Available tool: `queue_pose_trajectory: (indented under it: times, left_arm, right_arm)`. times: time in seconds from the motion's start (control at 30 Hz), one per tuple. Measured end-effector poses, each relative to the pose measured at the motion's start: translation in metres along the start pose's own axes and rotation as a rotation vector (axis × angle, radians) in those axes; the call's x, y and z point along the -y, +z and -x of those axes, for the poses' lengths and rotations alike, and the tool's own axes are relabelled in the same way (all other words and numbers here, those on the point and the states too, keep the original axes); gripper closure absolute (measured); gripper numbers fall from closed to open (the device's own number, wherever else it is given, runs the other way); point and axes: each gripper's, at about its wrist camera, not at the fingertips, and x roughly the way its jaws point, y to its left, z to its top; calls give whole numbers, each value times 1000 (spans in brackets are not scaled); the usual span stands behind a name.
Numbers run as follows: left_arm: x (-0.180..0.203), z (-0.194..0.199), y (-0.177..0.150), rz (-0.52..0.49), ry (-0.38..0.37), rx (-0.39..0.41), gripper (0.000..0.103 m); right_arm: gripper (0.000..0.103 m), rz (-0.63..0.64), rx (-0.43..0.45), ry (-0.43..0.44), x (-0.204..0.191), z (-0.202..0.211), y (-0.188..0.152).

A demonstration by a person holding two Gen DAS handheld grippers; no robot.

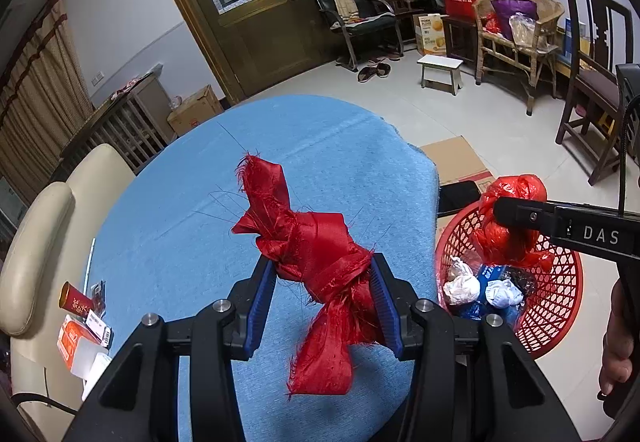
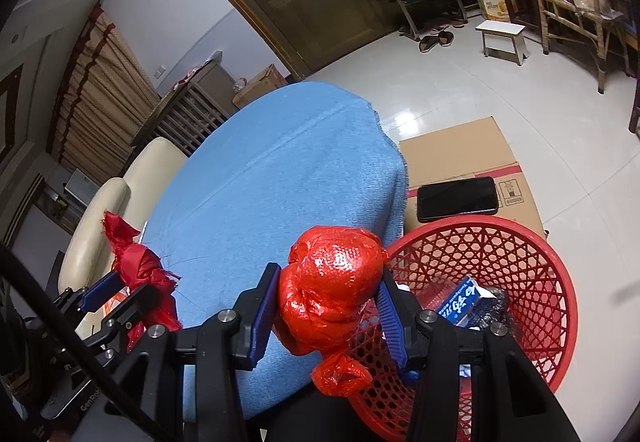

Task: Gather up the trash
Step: 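Hold both red bags above the red basket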

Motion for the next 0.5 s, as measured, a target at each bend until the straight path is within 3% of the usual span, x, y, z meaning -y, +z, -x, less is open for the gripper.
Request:
queue_pose_trajectory:
  times: [0.5]
  left_arm:
    - [18, 1, 6, -48, -18, -1, 54]
  right_arm:
    - [53, -39, 10, -16, 22, 8, 1]
